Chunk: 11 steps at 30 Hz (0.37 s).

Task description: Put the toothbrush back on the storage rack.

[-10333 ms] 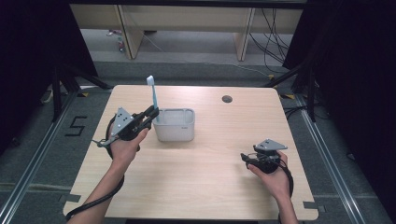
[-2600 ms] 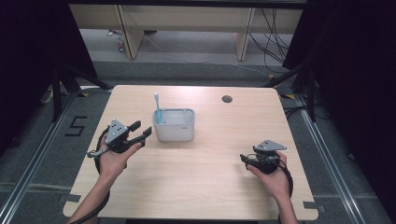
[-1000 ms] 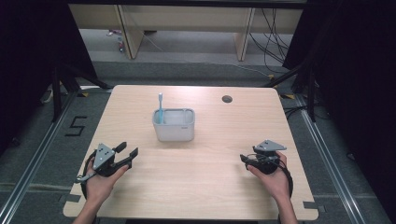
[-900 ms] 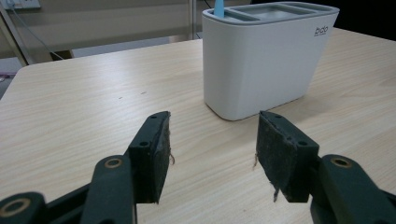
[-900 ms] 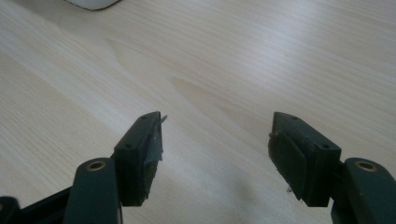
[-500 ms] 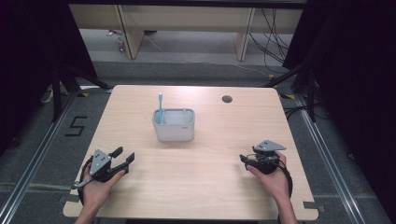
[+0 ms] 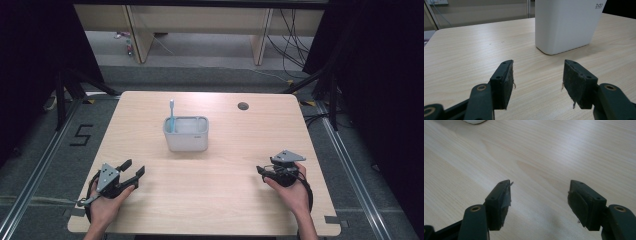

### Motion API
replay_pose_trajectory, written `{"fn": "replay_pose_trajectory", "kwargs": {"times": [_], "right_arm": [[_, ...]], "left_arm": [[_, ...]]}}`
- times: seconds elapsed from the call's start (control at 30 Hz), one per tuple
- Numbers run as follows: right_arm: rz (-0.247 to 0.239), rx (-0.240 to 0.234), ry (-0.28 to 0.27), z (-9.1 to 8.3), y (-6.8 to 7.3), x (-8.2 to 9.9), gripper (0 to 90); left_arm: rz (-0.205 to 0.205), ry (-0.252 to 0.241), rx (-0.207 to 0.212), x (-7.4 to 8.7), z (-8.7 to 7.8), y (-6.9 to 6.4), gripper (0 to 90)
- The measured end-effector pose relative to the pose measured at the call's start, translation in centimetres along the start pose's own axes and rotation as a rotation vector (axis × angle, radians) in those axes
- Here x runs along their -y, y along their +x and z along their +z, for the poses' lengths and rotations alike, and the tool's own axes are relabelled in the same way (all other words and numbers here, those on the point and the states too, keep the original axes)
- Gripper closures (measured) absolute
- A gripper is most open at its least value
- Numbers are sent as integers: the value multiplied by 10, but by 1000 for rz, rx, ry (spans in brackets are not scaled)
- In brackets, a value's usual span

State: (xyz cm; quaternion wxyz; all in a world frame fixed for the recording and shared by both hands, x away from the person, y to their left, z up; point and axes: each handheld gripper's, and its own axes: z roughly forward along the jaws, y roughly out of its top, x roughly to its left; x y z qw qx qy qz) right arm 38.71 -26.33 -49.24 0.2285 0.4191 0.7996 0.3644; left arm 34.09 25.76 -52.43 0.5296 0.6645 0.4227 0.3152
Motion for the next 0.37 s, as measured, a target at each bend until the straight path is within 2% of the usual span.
{"fn": "replay_pose_trajectory", "kwargs": {"times": [0.07,0.17,0.2,0.23,0.3,0.37], "right_arm": [[-11,-7,0,1,0,0,357],[-2,0,6,1,0,0,357],[-1,-1,6,1,0,1,357],[14,-6,11,1,1,0,357],[1,1,-3,2,0,1,357],[22,-5,12,0,0,1,357]], "left_arm": [[-3,-5,-9,0,0,0,410],[0,-14,-32,1,-3,-2,411],[4,-39,-27,1,-3,-2,410],[3,-38,-32,2,-4,-4,411],[11,-51,-33,2,-4,-5,411],[13,-42,-38,2,-5,-5,411]]}}
